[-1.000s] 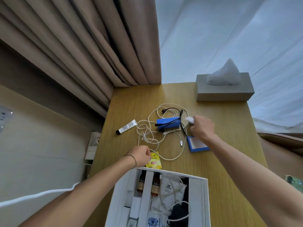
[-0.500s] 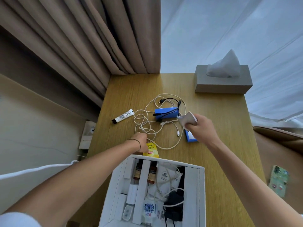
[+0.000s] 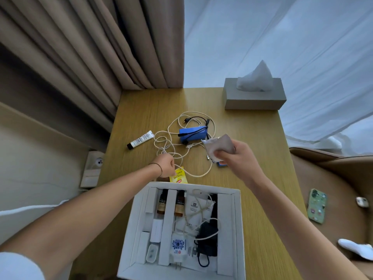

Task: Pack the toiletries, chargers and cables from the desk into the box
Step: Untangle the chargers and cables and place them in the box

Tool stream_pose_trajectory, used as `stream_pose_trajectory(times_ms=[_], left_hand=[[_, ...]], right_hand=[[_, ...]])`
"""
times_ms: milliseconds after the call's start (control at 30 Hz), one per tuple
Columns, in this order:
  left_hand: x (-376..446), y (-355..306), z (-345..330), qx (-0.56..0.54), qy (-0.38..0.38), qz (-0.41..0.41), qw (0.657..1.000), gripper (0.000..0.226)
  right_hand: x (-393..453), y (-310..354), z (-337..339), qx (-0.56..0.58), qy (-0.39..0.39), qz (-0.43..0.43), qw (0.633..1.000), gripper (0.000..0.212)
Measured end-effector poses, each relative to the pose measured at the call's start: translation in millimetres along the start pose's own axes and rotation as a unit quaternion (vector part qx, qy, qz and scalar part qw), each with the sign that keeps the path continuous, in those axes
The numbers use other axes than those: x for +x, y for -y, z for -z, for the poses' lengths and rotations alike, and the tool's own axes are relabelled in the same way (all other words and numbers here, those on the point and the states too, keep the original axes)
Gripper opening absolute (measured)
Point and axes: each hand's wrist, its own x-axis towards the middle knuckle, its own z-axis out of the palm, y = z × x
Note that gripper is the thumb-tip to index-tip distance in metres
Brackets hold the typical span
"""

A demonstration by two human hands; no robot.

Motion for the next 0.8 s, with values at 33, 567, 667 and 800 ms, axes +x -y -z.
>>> stream_pose_trajectory(times_ms=[33, 567, 667, 800], left_hand=[[-2.3, 2.1, 1.0, -0.026, -0.012, -0.001, 1.0, 0.011], [0.4, -5.1, -3.8, 0.123, -0.001, -0.154, 0.98, 0.032], [10.6, -18.2, -1.8, 0.245, 0.024, -0.267, 0.932, 0.049], [19.9, -16.5, -4.5, 0.349, 0.003, -0.332, 0.876, 0.053]], right_hand=[[-5.1, 1.5, -1.4, 0.004, 0.002, 0.001, 1.0, 0.008], [-59.6, -6.2, -21.3, 0.032, -0.022, -0.036, 0.999, 0.011], [-59.2, -7.9, -22.1, 0.055, -0.03, -0.043, 0.997, 0.014], [-57.6, -10.4, -25.3, 0.07, -0.046, -0.054, 0.995, 0.013]])
